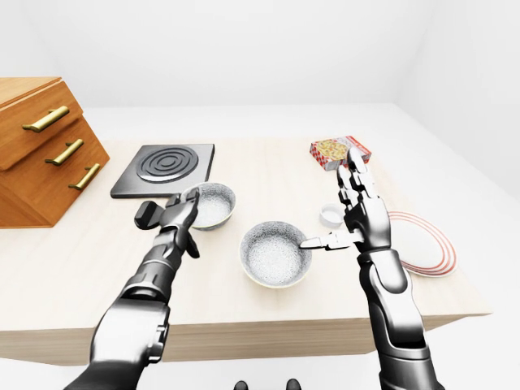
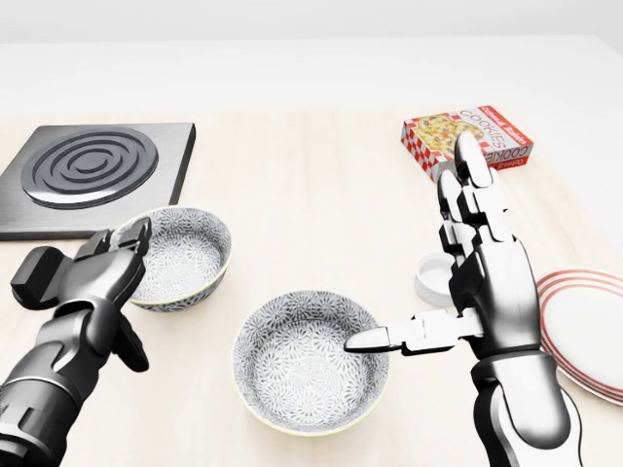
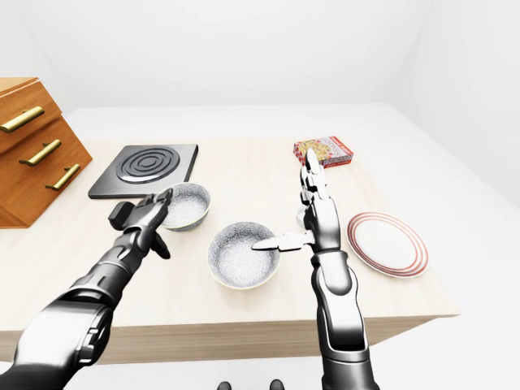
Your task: Pick the akita bowl from table center and place it on the plate.
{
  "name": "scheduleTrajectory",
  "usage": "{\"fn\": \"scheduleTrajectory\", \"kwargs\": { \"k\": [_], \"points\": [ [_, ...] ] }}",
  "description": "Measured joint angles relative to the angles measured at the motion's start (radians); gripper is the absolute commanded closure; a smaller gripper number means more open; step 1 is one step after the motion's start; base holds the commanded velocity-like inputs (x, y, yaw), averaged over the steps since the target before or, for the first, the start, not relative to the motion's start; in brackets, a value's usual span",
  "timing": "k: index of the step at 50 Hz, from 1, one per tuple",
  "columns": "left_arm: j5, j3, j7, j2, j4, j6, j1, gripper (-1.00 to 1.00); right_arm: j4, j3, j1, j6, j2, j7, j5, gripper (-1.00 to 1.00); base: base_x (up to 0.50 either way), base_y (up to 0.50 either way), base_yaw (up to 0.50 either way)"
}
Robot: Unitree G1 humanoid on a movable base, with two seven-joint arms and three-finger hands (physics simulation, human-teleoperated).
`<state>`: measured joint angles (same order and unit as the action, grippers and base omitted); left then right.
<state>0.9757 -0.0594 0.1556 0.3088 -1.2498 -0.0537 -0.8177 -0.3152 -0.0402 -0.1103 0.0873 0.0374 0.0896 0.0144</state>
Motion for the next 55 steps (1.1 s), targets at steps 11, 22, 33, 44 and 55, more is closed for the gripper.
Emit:
{"fn": "scheduleTrajectory", "kwargs": {
  "k": [11,22,33,44,55],
  "points": [
    [0.122,-0.018,-0.014,-0.012,-0.059,0.013,-0.033,-0.35,0.01,-0.002,-0.001,0.0,0.001,0.003,-0.001,-1.0,0.0,0.0,0.0],
    [0.196,-0.018,-0.031,-0.022,-0.076,0.028,-0.051,1.0,0.019,-0.001,-0.001,0.0,0.001,0.005,-0.003,-1.0,0.0,0.0,0.0],
    [0.228,-0.012,-0.036,-0.029,-0.087,0.03,-0.065,1.0,0.023,0.004,-0.002,0.0,0.0,0.005,-0.008,-1.0,0.0,0.0,0.0],
    [0.261,-0.02,-0.02,-0.027,-0.085,0.013,-0.072,1.0,0.025,0.007,-0.001,0.0,-0.002,0.006,-0.012,-1.0,0.0,0.0,0.0],
    [0.366,-0.053,-0.015,0.016,0.005,-0.034,-0.051,1.0,0.026,0.01,-0.004,0.0,-0.004,0.004,-0.014,-1.0,0.0,0.0,0.0]
  ]
}}
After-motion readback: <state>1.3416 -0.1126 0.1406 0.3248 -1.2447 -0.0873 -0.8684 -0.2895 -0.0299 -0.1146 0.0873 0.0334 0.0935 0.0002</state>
